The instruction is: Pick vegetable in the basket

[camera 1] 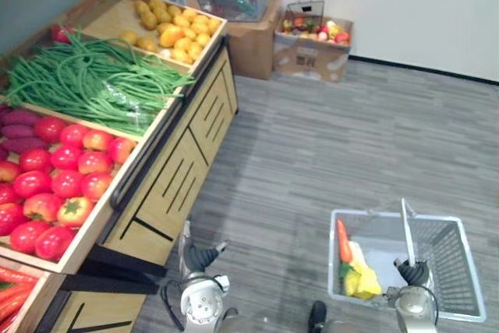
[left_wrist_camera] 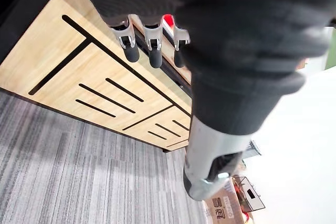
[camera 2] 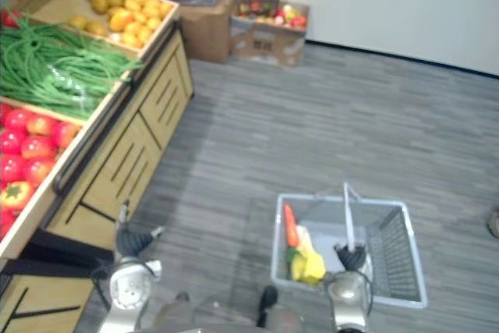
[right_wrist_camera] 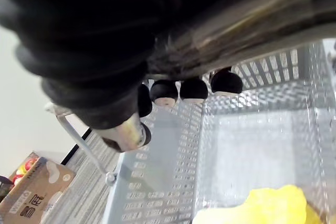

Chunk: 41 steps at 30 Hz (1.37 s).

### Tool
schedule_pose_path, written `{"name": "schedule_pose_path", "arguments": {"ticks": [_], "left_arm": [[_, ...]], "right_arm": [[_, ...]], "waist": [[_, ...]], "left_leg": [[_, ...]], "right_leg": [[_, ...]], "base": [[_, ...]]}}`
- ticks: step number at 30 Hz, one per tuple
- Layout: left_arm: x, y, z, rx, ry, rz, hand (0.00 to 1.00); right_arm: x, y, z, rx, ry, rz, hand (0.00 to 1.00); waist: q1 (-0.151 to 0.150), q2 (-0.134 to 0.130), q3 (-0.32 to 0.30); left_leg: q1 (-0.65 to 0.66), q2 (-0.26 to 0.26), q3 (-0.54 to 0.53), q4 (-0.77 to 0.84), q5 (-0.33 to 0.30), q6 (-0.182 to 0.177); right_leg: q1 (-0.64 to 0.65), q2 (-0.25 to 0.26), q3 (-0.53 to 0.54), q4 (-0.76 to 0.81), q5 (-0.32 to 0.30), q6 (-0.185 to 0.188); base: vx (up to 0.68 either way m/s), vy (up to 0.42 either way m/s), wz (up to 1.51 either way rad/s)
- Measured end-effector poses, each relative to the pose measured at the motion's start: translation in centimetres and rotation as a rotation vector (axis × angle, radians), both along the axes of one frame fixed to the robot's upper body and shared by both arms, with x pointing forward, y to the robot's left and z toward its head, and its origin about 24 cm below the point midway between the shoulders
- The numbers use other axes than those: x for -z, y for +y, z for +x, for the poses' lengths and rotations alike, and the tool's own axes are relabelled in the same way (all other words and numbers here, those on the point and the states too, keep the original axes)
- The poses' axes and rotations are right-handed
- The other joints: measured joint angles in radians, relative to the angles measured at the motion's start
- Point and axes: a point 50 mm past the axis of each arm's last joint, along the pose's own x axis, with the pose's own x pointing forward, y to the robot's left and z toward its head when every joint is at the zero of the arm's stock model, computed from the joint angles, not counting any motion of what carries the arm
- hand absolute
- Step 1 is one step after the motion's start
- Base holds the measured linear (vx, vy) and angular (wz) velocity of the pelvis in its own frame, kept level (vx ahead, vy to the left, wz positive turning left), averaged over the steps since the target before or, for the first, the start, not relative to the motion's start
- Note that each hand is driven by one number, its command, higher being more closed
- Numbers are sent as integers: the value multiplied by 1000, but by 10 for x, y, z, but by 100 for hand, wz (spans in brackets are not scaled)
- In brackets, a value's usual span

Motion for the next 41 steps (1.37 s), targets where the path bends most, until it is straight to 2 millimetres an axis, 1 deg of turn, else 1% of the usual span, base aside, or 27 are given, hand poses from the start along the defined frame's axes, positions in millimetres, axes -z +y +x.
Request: {"name": "schedule_pose_path", "arguments": {"ticks": [1, 2, 3, 4, 5, 6, 7, 8, 10, 11, 12, 13, 14, 15, 16, 17, 18, 19, 20, 22, 26, 28, 29, 32, 35, 38, 41], "left_arm": [[0, 0, 0, 0, 0, 0, 0], [3, 0, -1, 2, 13, -2, 0], [6, 0, -2, 2, 27, -2, 0], [13, 1, -1, 8, 59, 3, 0], [20, 3, -4, 10, 96, 7, 0], [25, 4, -7, 11, 122, 10, 0], [35, 6, -12, 13, 179, 14, 0], [41, 7, -15, 18, 209, 16, 0], [65, 16, -28, 25, 355, 25, 0], [71, 18, -33, 27, 393, 27, 0], [83, 25, -43, 26, 476, 29, 0], [96, 33, -59, 1, 570, 12, 0], [99, 36, -65, -11, 601, 1, 0], [106, 41, -78, -27, 664, -19, 0], [110, 42, -84, -34, 695, -28, 0], [115, 44, -93, -34, 749, -42, 0], [117, 45, -97, -33, 766, -48, 0], [121, 46, -106, -43, 811, -63, 0], [122, 46, -109, -42, 828, -64, 0], [125, 45, -116, -46, 870, -82, 0], [132, 36, -127, -110, 916, -176, 0], [132, 38, -128, -150, 914, -206, 0], [133, 34, -131, -167, 922, -227, 0], [135, 33, -135, -197, 938, -254, 0], [135, 33, -135, -201, 938, -254, 0], [137, 33, -139, -249, 943, -301, 0], [137, 32, -139, -237, 952, -294, 0]], "right_arm": [[0, 0, 1, -1, -2, 0, 100], [-1, 0, 2, -2, -5, 0, 100], [-1, 0, 2, -2, -5, 0, 100], [0, 1, 1, -4, -4, 2, 100], [0, 1, 0, -3, 0, 3, 100], [1, 1, -1, -3, 3, 4, 100], [4, 0, -7, 1, 21, 6, 100], [6, 0, -9, 4, 30, 7, 100], [19, -4, -33, 45, 109, 28, 100], [24, -5, -38, 58, 133, 38, 100], [31, -6, -49, 87, 173, 62, 100], [37, -7, -60, 157, 190, 107, 100], [40, -8, -65, 180, 200, 119, 100], [43, -8, -71, 218, 204, 146, 100], [44, -9, -74, 238, 208, 156, 100], [48, -10, -83, 283, 216, 185, 100], [50, -10, -86, 301, 225, 198, 100], [55, -9, -96, 346, 241, 245, 100], [57, -8, -100, 361, 252, 257, 100], [66, 1, -115, 435, 286, 323, 100], [73, 13, -127, 508, 295, 405, 100], [76, 17, -131, 527, 303, 439, 100], [78, 20, -135, 530, 319, 456, 100], [80, 24, -140, 528, 343, 476, 100], [82, 28, -142, 517, 361, 486, 100], [83, 31, -147, 519, 383, 496, 100], [83, 30, -145, 479, 396, 485, 100]], "waist": [[0, 5, -3], [-2, 21, -14], [-6, 23, -15], [-13, 22, -15], [-13, 22, -15], [-16, 22, -15], [-22, 22, -15], [-25, 22, -17], [-29, 18, -34], [-29, 17, -34], [-31, 15, -39], [-39, 15, -47], [-42, 14, -48], [-51, 14, -49], [-54, 12, -51], [-56, 14, -57], [-54, 13, -58], [-53, 10, -57], [-53, 10, -61], [-54, 6, -67], [-54, 0, -73], [-55, -4, -76], [-55, -5, -77], [-57, -6, -78], [-57, -6, -78], [-62, -8, -78], [-62, -8, -80]], "left_leg": [[4, 1, 9, -11, 0, 0], [15, 4, 37, -54, 0, 0], [15, 2, 44, -68, 5, -2], [19, -14, 64, -95, 23, 6], [32, -23, 81, -113, 28, 10], [41, -27, 96, -120, 31, 13], [48, -34, 116, -130, 31, 14], [51, -37, 121, -133, 31, 15], [65, -40, 138, -139, 30, 16], [73, -40, 145, -146, 30, 16], [90, -39, 157, -155, 29, 15], [102, -37, 173, -159, 24, 14], [109, -37, 181, -161, 22, 14], [120, -37, 189, -170, 20, 14], [121, -38, 190, -170, 19, 15], [126, -38, 196, -170, 18, 16], [135, -38, 202, -173, 18, 16], [155, -37, 212, -184, 17, 15], [159, -37, 212, -187, 16, 16], [176, -36, 217, -191, 10, 16], [190, -39, 233, -201, 9, 17], [191, -39, 233, -202, 9, 17], [194, -38, 232, -202, 10, 17], [208, -39, 228, -205, 10, 17], [205, -39, 220, -206, 10, 18], [204, -38, 205, -208, 12, 19], [207, -38, 206, -217, 16, 19]], "right_leg": [[0, 1, 1, -8, 8, 1], [2, 4, 6, -47, 36, 5], [4, 3, 8, -66, 49, 8], [13, -2, 21, -119, 87, 14], [20, -8, 36, -147, 108, 18], [23, -11, 46, -159, 117, 22], [32, -17, 58, -179, 130, 29], [35, -19, 61, -185, 132, 30], [39, -21, 78, -197, 133, 31], [42, -20, 83, -197, 133, 31], [53, -18, 90, -206, 134, 32], [53, -16, 104, -207, 134, 33], [53, -15, 110, -207, 135, 34], [56, -15, 116, -208, 139, 40], [57, -16, 116, -208, 139, 40], [57, -16, 119, -208, 142, 36], [58, -16, 124, -208, 142, 35], [71, -14, 133, -209, 143, 35], [73, -14, 134, -209, 143, 35], [85, -12, 136, -210, 142, 35], [86, -15, 143, -211, 142, 35], [87, -15, 142, -215, 142, 36], [91, -16, 140, -215, 142, 36], [107, -19, 133, -216, 137, 36], [109, -19, 123, -216, 133, 38], [118, -19, 108, -216, 125, 37], [117, -16, 108, -216, 125, 37]], "base": [[-79, 41, -2], [-80, 60, -8], [-97, 60, -15], [-92, 60, -24], [-78, 43, -33], [-67, 55, -44], [-56, 32, -34], [-48, 29, -29], [0, 22, -20], [30, 15, -25], [53, 13, -31], [53, 13, -32], [69, 21, -31], [48, 15, -17], [63, 24, -13], [57, 26, -7], [93, 40, -18], [76, 32, -16], [86, 38, -13], [54, 33, -5], [16, 24, -9], [0, 0, 0], [0, 0, 0], [-13, 7, 3], [-36, -4, 10], [-30, -10, 13], [0, 0, 0]]}}
